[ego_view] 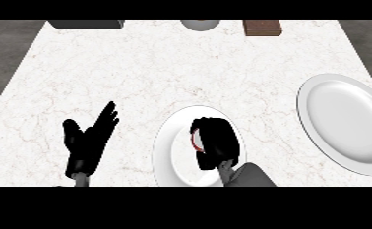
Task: Pick the can from the plate and place it in the plate
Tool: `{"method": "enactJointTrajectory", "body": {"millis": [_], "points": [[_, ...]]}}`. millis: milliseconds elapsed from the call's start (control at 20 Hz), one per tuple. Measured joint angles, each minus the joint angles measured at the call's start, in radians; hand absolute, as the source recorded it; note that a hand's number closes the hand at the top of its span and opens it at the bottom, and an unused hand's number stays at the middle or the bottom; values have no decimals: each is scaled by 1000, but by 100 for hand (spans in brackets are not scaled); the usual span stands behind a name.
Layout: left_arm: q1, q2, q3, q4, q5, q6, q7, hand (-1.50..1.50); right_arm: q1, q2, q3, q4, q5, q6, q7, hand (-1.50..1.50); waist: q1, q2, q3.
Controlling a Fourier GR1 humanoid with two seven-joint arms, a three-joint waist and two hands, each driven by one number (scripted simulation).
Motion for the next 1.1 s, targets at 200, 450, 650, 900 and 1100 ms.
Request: {"method": "enactJointTrajectory", "body": {"millis": [200, 450, 650, 900, 1100], "points": [[-32, -12, 19, 39, -11, -10, -8, 0, -13, -5, -4, 25, 30, -24, -31, 150, -1, -2, 0], [-13, -26, 17, 12, -28, -6, 2, 0, -2, -8, -6, -1, 88, -83, -70, 150, -2, -1, 0], [-23, -29, 15, 12, -30, -8, 7, 0, -75, 0, -103, 39, 129, -227, 95, 150, 4, 2, 0], [-24, -25, 17, 9, -26, -14, 8, 0, -191, 3, -276, 115, 271, -386, 360, 150, 12, 6, -1], [-19, -33, 2, 9, -33, -16, 6, 0, -297, 0, -349, 180, 441, -457, 465, 150, 27, 7, -1]]}}
